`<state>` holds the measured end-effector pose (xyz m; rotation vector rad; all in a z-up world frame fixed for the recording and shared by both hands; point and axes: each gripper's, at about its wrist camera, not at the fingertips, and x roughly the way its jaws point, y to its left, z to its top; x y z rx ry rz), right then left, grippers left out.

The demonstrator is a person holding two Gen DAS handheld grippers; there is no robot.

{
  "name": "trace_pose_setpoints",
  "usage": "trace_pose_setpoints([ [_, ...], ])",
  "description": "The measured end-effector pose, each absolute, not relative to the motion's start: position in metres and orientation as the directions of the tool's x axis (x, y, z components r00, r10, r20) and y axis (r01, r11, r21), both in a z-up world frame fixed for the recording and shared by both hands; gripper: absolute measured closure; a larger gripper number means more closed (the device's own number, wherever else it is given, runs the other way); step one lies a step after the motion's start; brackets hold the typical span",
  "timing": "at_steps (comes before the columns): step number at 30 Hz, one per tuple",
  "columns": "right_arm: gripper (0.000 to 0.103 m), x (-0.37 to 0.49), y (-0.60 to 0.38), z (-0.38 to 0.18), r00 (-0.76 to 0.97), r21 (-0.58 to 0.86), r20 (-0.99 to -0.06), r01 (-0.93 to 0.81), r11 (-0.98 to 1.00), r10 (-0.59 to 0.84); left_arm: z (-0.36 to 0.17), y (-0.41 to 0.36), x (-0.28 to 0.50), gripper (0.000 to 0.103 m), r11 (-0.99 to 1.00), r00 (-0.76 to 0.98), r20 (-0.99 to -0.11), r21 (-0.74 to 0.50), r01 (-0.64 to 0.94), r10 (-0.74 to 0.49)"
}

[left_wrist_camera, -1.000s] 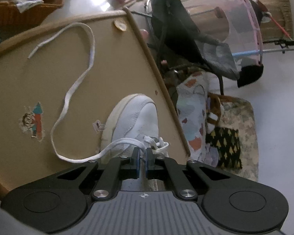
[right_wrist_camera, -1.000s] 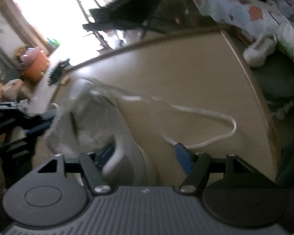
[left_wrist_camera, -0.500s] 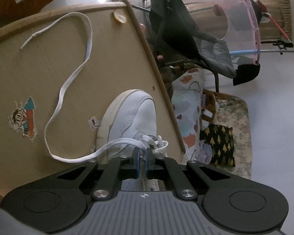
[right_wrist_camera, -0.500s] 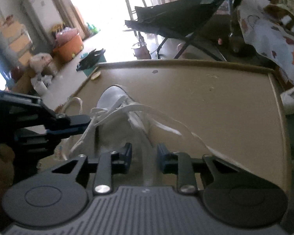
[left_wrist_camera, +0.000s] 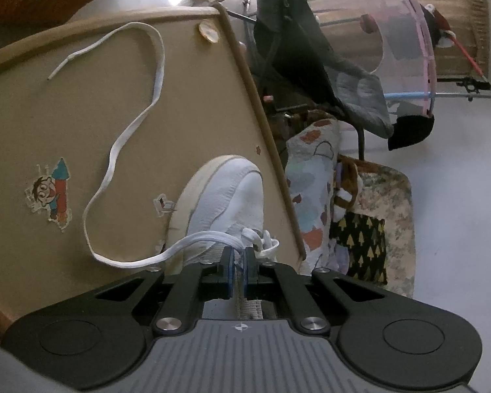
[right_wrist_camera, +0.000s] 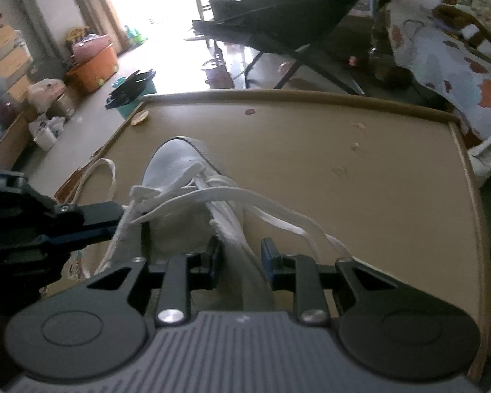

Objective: Lace up shoes with both hands

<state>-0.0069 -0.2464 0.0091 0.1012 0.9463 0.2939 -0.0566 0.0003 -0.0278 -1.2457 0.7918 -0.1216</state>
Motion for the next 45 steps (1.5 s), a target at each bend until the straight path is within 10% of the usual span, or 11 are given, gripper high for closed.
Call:
trace_pose_setpoints([
  [13, 0.077, -0.018, -0.257, 0.007, 0.581, 0.161, -0.790, -0.113, 0.980, 0.197, -0.033, -0.004, -0.058, 0.103, 0.393, 0.713, -0.515, -0.850, -0.351, -0.476],
  [20, 0.077, -0.024, -0.259, 0.006, 0.609, 0.108, -0.778, -0.112, 0.988, 0.154, -0.050, 0.014, -0.073, 0.102, 0.202, 0.764, -0.389, -0.921, -0.333, -0.515],
  [29, 0.077, -0.024, -0.259, 0.005, 0.620, 0.103, -0.770, -0.113, 0.988, 0.151, -0.043, -0.026, -0.063, 0.061, 0.187, 0.751, -0.345, -0.938, -0.291, -0.563],
  [45, 0.077, -0.025, -0.264, 0.004, 0.627, 0.113, -0.762, -0.123, 0.986, 0.165, -0.052, -0.037, -0.053, 0.101, 0.192, 0.774, -0.371, -0.929, -0.317, -0.513],
])
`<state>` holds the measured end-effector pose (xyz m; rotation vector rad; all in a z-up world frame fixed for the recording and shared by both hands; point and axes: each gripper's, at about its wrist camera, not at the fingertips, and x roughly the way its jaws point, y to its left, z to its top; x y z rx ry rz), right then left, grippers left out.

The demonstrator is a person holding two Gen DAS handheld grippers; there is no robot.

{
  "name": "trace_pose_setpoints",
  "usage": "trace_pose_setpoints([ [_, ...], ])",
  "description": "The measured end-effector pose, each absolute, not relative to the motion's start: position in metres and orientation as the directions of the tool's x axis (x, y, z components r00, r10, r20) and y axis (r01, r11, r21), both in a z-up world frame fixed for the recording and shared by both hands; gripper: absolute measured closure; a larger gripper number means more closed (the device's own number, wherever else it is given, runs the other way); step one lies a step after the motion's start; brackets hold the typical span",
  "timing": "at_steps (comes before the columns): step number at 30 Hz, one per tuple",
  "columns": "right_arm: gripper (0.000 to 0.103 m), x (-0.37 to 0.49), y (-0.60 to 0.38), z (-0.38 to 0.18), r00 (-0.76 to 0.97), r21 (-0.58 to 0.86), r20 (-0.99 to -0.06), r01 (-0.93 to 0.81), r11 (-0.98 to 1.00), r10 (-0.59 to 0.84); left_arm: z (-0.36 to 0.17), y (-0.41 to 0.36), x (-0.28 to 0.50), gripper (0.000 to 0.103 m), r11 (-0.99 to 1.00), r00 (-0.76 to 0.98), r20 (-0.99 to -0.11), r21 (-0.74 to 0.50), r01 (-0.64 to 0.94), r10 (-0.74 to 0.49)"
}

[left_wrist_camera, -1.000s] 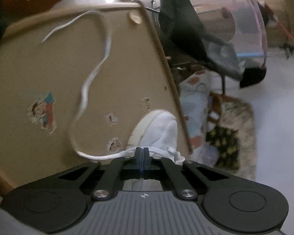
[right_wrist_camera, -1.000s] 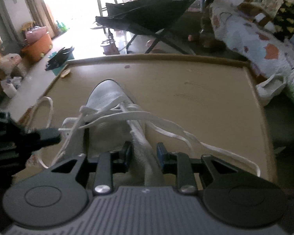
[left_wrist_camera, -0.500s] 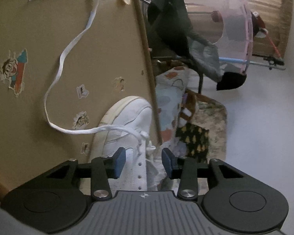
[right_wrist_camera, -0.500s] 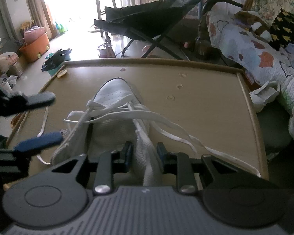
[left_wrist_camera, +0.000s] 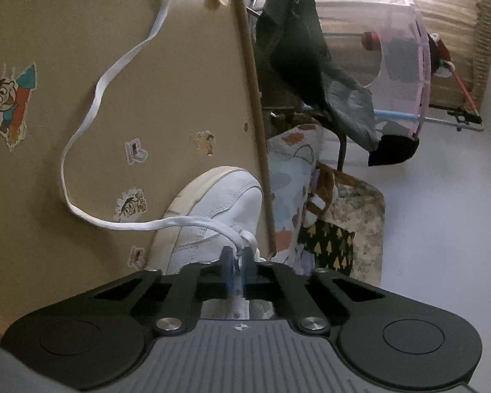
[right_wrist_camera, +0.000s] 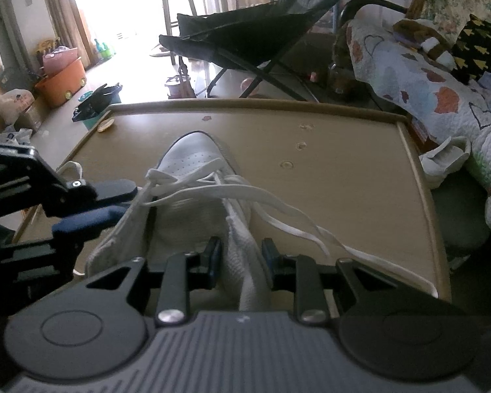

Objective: Lace up shoes with both hands

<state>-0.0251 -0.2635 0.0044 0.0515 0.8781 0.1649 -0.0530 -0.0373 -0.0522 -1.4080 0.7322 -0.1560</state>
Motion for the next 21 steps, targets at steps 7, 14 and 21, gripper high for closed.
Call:
trace_pose_setpoints([
  [7, 0.077, -0.026, -0.261, 0.004, 0.629, 0.104, -0.761, -0.126, 0.987, 0.161, -0.036, -0.035, -0.057, 0.101, 0.306, 0.771, -0.408, -0.908, -0.286, -0.490],
  [14, 0.077, -0.026, -0.258, 0.005, 0.629, 0.085, -0.764, -0.123, 0.989, 0.144, -0.034, -0.023, -0.061, 0.101, 0.332, 0.769, -0.429, -0.896, -0.295, -0.474],
  [21, 0.077, -0.027, -0.255, 0.005, 0.631, 0.064, -0.765, -0.124, 0.990, 0.129, -0.038, -0.009, -0.065, 0.101, 0.342, 0.763, -0.461, -0.880, -0.329, -0.454],
])
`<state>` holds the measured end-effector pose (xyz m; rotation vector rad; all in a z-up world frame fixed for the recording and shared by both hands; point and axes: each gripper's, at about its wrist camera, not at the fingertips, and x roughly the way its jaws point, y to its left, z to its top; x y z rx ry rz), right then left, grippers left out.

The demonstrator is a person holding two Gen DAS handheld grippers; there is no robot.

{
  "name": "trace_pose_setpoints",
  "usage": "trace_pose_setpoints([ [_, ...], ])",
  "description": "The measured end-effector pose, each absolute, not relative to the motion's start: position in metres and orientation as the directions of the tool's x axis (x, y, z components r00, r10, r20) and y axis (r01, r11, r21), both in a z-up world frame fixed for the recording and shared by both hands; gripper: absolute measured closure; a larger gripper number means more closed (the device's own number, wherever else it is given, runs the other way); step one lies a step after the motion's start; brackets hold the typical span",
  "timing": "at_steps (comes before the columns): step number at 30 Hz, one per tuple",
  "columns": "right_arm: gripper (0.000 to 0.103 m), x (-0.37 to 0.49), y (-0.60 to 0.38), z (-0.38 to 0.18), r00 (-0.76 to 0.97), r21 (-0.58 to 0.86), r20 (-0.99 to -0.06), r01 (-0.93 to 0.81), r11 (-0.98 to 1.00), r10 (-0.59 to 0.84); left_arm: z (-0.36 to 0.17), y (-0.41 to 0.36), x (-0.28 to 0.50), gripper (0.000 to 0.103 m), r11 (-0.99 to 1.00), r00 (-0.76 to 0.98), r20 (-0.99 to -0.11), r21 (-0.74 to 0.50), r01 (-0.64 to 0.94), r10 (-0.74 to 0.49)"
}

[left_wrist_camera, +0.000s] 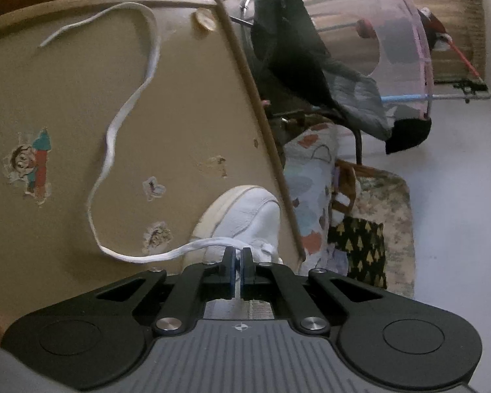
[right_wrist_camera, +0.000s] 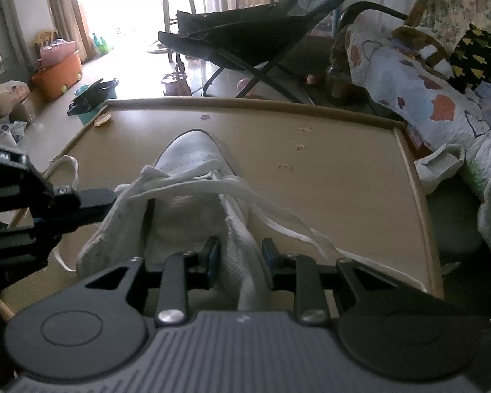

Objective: Lace up shoes with both hands

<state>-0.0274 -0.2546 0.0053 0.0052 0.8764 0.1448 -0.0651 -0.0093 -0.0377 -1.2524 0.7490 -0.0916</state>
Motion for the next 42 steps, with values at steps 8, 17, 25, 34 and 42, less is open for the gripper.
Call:
trace_pose_setpoints([
  [8, 0.076, -0.029, -0.253, 0.006, 0.633, 0.049, -0.765, -0.131, 0.990, 0.121, -0.029, -0.004, -0.065, 0.101, 0.446, 0.754, -0.479, -0.852, -0.276, -0.450],
  [17, 0.076, -0.030, -0.248, 0.007, 0.637, 0.018, -0.765, -0.132, 0.991, 0.098, -0.012, -0.006, -0.054, 0.100, 0.666, 0.729, -0.519, -0.737, -0.117, -0.446],
  [25, 0.075, -0.032, -0.240, 0.007, 0.645, -0.032, -0.761, -0.141, 0.989, 0.068, -0.014, 0.003, -0.048, 0.100, 0.726, 0.733, -0.504, -0.687, -0.020, -0.457],
  [34, 0.075, -0.031, -0.233, 0.008, 0.645, -0.062, -0.764, -0.111, 0.992, 0.024, -0.008, -0.003, -0.048, 0.099, 0.796, 0.737, -0.512, -0.602, 0.060, -0.442],
  [42, 0.074, -0.030, -0.229, 0.008, 0.642, -0.088, -0.767, -0.089, 0.992, -0.011, -0.017, 0.000, -0.043, 0.099, 0.796, 0.730, -0.519, -0.603, 0.054, -0.443],
])
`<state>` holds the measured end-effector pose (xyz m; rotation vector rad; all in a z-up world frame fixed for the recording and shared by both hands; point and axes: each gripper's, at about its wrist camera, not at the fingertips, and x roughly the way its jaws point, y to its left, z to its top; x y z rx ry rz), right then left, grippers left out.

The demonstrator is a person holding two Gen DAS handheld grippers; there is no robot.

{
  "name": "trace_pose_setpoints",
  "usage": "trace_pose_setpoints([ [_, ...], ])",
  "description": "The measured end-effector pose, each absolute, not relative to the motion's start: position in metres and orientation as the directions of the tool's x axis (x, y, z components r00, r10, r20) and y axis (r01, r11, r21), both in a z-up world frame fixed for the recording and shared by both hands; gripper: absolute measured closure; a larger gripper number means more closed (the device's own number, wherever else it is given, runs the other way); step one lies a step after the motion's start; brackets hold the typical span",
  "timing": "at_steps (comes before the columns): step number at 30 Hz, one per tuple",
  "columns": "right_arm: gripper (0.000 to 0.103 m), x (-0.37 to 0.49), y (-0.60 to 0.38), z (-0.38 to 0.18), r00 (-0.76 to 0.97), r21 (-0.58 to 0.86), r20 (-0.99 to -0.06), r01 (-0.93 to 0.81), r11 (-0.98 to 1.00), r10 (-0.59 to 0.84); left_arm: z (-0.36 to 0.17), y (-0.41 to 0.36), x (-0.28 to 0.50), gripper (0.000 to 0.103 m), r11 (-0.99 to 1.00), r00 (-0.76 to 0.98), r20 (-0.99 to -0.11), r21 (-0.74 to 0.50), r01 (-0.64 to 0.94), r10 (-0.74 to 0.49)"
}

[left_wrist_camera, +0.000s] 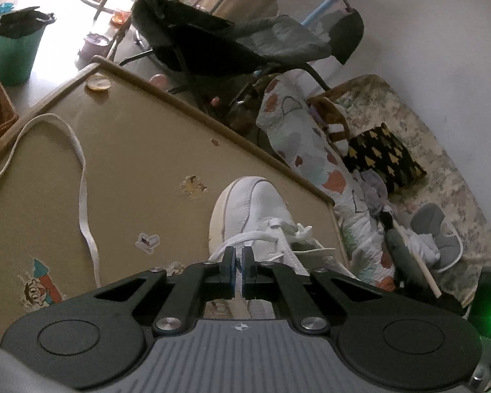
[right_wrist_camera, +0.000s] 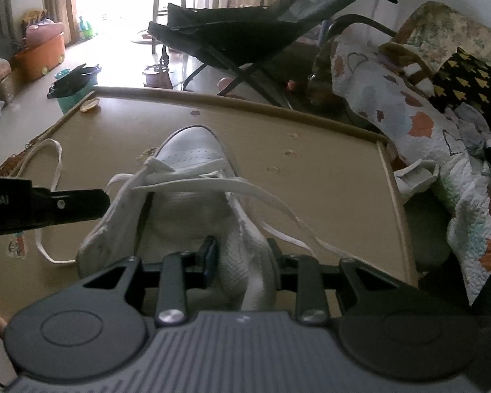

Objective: Lace up shoes with both hands

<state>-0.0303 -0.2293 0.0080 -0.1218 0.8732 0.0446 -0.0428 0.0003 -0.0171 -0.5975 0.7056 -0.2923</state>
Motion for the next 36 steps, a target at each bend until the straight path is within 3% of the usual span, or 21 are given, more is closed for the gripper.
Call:
trace_pose_setpoints([
  [36, 0.073, -0.031, -0.234, 0.010, 0.636, -0.081, -0.771, -0.049, 0.995, -0.031, -0.015, -0.003, -0.044, 0.099, 0.884, 0.707, -0.604, -0.463, 0.064, -0.367],
])
